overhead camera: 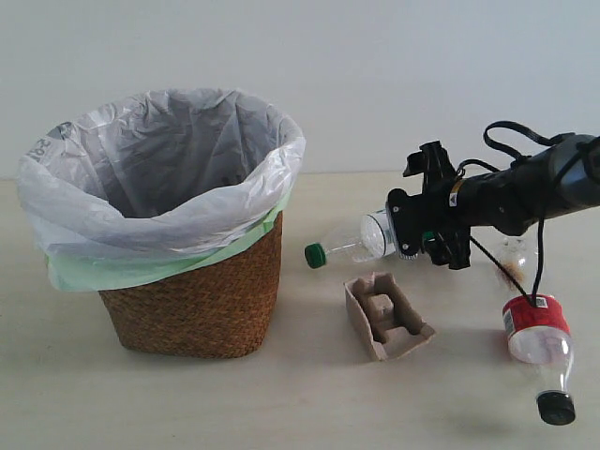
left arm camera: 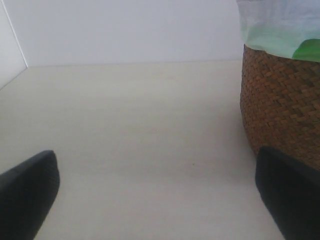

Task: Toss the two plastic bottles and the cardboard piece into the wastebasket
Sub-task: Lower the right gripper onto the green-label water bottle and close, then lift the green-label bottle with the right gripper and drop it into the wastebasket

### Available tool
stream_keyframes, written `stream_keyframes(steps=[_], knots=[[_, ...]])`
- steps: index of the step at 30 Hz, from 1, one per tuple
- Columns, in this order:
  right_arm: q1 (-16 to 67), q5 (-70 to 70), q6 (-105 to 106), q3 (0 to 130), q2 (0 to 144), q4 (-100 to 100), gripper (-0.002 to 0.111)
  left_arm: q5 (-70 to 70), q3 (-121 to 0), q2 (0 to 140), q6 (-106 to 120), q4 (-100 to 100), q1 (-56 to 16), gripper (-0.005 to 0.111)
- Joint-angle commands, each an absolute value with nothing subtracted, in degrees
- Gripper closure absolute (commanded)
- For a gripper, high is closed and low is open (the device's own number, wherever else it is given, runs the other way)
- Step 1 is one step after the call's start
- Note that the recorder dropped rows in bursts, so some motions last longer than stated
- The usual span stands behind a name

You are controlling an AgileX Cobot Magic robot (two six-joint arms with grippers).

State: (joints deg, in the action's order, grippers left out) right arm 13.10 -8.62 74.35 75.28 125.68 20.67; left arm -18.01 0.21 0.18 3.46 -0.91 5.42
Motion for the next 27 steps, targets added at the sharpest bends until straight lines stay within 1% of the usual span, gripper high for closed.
stream_keyframes(steps=[1, 11, 13, 15, 17, 18, 20, 21, 22, 24, 27], knots=[[13.2, -6.0, 71.0, 75.0, 126.6, 20.6, 0.003, -17.6, 0.0, 0.0, 3.0, -1.0, 5.1, -0.001], [13.2, -8.7, 71.0, 75.0, 126.6, 20.5, 0.003, -17.6, 0.0, 0.0, 3.0, -1.0, 5.1, -0.001], [13.2, -8.7, 71.7, 75.0, 126.6, 20.5, 0.006, -17.6, 0.0, 0.0, 3.0, -1.0, 5.1, -0.001], [13.2, -8.2, 73.1, 75.0, 126.6, 20.5, 0.017, -17.6, 0.0, 0.0, 3.0, -1.0, 5.1, -0.001], [13.2, -6.2, 74.1, 75.0, 126.6, 20.5, 0.042, -17.6, 0.0, 0.0, 3.0, -1.0, 5.1, -0.001], [13.2, -5.5, 74.1, 75.0, 126.6, 20.5, 0.056, -17.6, 0.0, 0.0, 3.0, -1.0, 5.1, -0.001], [13.2, -2.9, 73.3, 75.0, 126.6, 20.5, 0.094, -17.6, 0.0, 0.0, 3.0, -1.0, 5.1, -0.001], [13.2, -1.9, 72.0, 75.0, 126.6, 20.4, 0.108, -17.6, 0.0, 0.0, 3.0, -1.0, 5.1, -0.001], [13.2, -1.9, 71.0, 75.0, 126.6, 20.1, 0.107, -17.6, 0.0, 0.0, 3.0, -1.0, 5.1, -0.001], [13.2, -2.4, 69.4, 75.0, 126.6, 20.1, 0.109, -17.6, 0.0, 0.0, 3.0, -1.0, 5.1, -0.001], [13.2, -4.0, 66.1, 75.0, 126.5, 20.1, 0.108, -17.6, 0.0, 0.0, 3.0, -1.0, 5.1, -0.001]])
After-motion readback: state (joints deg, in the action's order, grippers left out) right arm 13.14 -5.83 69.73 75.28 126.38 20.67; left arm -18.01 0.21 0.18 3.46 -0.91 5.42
